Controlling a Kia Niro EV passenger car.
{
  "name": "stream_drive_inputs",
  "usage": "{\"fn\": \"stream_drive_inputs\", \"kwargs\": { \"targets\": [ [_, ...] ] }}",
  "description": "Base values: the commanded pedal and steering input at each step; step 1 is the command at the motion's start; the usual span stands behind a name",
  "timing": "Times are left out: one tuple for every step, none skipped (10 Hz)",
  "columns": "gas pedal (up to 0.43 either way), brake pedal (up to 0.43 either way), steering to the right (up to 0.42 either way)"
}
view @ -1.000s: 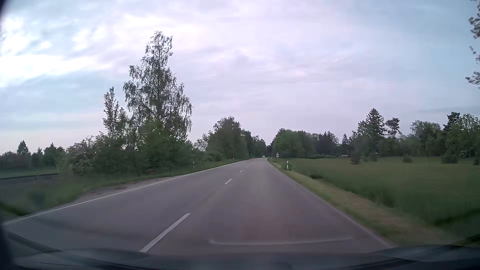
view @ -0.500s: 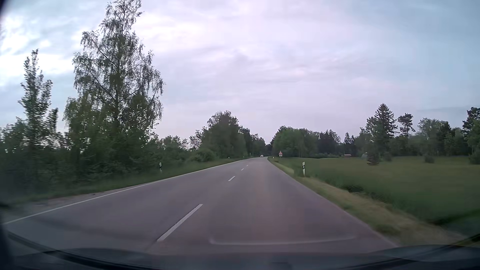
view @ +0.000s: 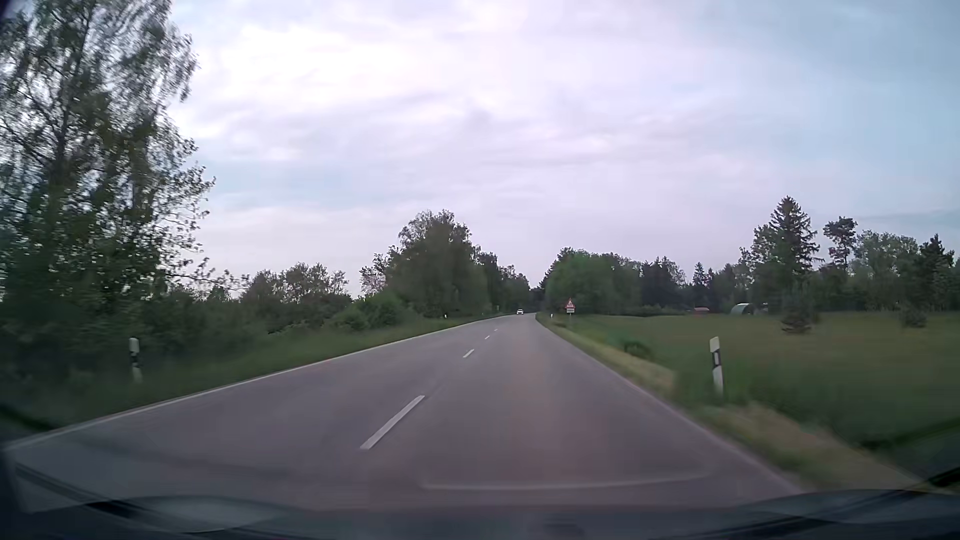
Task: Follow the waypoints while adhering to traffic rules and regulations
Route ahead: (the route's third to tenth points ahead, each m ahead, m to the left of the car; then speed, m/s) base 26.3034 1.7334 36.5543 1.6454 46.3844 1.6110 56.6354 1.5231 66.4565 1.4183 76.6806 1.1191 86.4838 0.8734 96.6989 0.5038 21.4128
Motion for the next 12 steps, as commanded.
{"fn": "stream_drive_inputs", "kwargs": {
  "targets": [
    [0.228, 0.0, 0.002],
    [0.228, 0.0, 0.002],
    [0.24, 0.0, 0.002],
    [0.248, 0.0, 0.002],
    [0.248, 0.0, 0.002],
    [0.248, 0.0, 0.002],
    [0.248, 0.0, 0.002],
    [0.248, 0.0, 0.002],
    [0.248, 0.0, 0.002],
    [0.248, 0.0, 0.002],
    [0.248, 0.0, 0.002],
    [0.248, 0.0, 0.002]
  ]
}}
